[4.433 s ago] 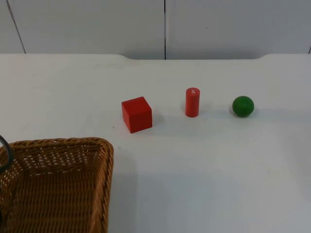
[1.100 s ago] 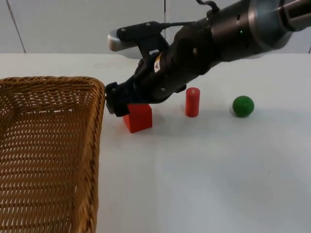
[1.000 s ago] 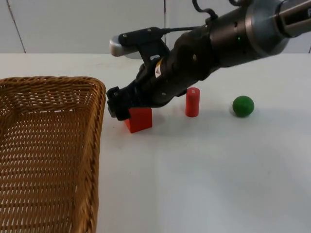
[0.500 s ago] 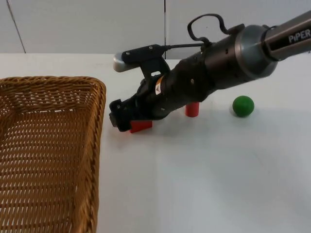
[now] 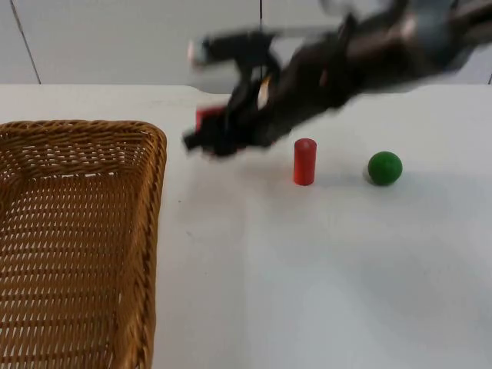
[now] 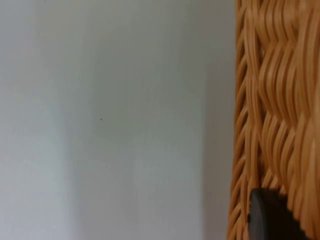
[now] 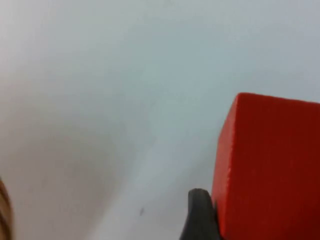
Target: Pick up the basket with the left hand and place the object to the left of the red cylinder into the basket with the right hand.
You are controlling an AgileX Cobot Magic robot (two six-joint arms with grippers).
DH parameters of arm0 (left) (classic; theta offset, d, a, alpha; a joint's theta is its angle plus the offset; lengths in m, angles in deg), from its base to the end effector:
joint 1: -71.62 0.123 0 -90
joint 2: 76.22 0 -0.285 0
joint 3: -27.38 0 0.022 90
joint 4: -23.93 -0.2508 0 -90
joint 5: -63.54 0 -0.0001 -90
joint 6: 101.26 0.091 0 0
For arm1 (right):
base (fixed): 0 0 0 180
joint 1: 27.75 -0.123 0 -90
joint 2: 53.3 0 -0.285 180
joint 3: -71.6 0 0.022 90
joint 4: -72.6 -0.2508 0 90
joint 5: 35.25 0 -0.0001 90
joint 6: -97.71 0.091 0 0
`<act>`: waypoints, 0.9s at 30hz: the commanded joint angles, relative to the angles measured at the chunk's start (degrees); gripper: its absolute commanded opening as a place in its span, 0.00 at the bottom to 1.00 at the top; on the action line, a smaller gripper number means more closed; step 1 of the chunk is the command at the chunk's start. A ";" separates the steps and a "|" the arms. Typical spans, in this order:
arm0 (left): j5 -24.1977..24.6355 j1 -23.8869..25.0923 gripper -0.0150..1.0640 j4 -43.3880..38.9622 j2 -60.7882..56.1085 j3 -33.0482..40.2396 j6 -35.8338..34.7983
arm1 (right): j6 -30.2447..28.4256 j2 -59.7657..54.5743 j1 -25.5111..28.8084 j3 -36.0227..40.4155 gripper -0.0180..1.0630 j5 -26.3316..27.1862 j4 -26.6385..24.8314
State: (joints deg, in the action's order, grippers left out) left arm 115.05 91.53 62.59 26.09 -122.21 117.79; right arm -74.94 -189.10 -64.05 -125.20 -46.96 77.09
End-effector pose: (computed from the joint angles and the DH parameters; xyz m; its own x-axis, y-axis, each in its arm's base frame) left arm 0.2631 0.0479 0.1682 -0.9764 -0.1516 -0.1540 -0.0635 0.8825 -0.4660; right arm 0.4065 0.2968 0.1600 -0.5546 -0.3435 -0.7579 -0.5544 0.8318 0.0287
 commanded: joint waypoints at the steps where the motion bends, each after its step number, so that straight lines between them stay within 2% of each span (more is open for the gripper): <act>1: 0.61 0.17 0.01 0.61 -0.27 -0.40 -0.37 | -1.04 7.78 1.29 -0.41 0.01 -5.80 1.78; 2: 0.61 0.17 0.01 0.61 -0.27 -0.40 -0.37 | -1.04 7.78 1.29 -0.41 0.01 -5.80 1.78; 6: 0.61 0.17 0.01 0.37 -0.27 -0.40 -0.50 | -3.28 15.73 1.95 -0.41 0.01 -15.96 3.35; 12: 0.61 0.17 0.01 0.38 -0.27 -0.40 -0.61 | -5.28 19.29 1.21 -0.41 0.01 -20.89 2.66; 15: 0.61 0.17 0.01 0.38 -0.27 -0.40 -0.72 | -5.70 19.65 -1.26 -0.41 0.01 -23.53 2.66; 17: 0.61 0.17 0.01 0.38 -0.27 -0.40 -0.72 | -5.96 19.65 -2.35 -0.41 0.01 -23.95 2.66; 23: 0.94 0.17 0.01 0.73 -0.27 -0.40 -0.73 | -6.53 18.82 -11.26 -0.41 0.01 -24.48 2.66; 27: 1.06 0.17 0.01 1.01 -0.27 -0.40 -0.73 | -6.53 17.17 -15.08 -0.09 0.01 -22.43 2.66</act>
State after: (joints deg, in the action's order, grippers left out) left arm 114.95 91.53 62.50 26.09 -122.21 117.56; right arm -80.96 -171.37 -77.92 -125.24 -70.98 79.73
